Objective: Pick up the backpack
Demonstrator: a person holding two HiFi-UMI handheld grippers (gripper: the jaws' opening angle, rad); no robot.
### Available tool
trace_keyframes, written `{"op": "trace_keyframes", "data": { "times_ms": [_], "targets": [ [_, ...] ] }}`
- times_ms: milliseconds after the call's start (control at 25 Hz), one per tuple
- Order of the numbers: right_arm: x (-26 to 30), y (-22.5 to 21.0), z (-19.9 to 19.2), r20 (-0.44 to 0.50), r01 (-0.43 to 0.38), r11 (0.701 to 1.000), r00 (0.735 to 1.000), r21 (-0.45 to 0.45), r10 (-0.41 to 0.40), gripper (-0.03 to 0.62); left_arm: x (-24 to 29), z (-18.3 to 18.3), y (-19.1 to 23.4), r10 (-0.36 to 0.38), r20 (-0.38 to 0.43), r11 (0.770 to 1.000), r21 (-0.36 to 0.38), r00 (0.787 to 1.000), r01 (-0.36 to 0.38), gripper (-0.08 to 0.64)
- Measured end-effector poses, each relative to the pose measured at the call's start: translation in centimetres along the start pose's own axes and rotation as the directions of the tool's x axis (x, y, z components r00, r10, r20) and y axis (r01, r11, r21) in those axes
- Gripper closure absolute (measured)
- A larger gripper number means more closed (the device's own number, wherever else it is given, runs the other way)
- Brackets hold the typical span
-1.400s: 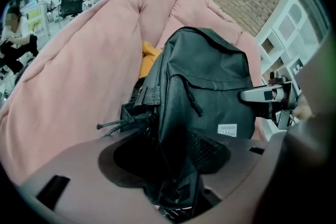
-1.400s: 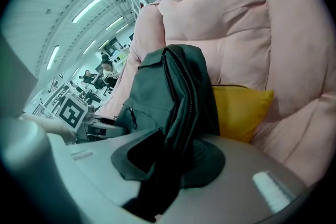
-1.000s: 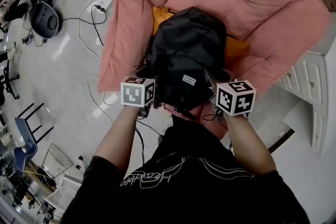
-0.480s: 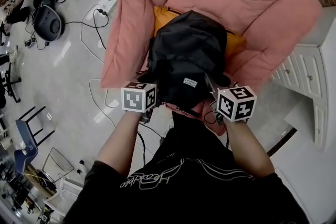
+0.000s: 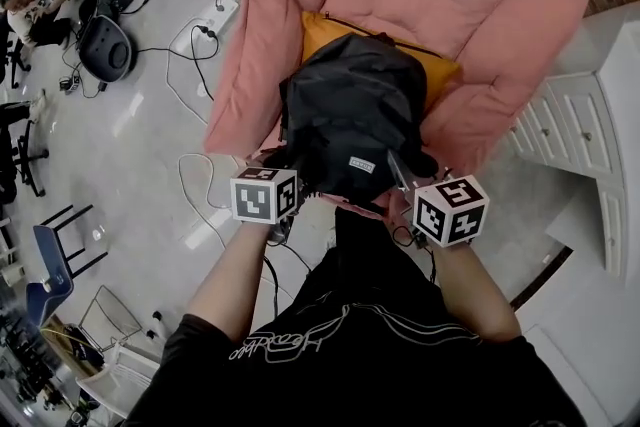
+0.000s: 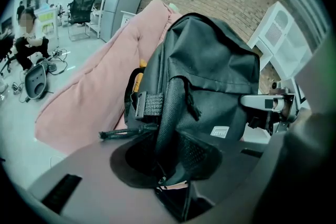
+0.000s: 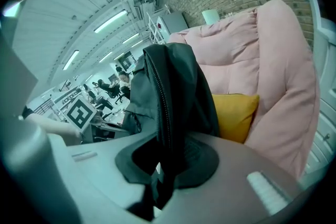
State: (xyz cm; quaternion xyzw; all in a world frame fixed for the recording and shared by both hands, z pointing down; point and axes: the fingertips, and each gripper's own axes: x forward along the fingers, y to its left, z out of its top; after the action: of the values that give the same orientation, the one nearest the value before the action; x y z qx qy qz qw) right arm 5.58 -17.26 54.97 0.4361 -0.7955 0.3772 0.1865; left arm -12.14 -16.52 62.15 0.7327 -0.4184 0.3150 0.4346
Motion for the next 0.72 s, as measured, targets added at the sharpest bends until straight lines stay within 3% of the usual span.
{"op": "trace_keyframes", "data": {
  "times_ms": [200,720],
  "targets": [
    [-2.7,2.3,1.1,0.041,-0.016,0.998,0.999,-0.054,0.018,0.546,-3.6,-0.6,-1.5,-0.018,0.047,1.0,0.003,0.999,0.018,0.469],
    [-12.0,9.5,4.8,0.151,-0.041,0.985,0.986,-0.166,0.066,0.547,-15.0,-0.1,-6.5,-0.056,0.151,0.994,0.102,0.987,0.04,0.485]
  ]
}}
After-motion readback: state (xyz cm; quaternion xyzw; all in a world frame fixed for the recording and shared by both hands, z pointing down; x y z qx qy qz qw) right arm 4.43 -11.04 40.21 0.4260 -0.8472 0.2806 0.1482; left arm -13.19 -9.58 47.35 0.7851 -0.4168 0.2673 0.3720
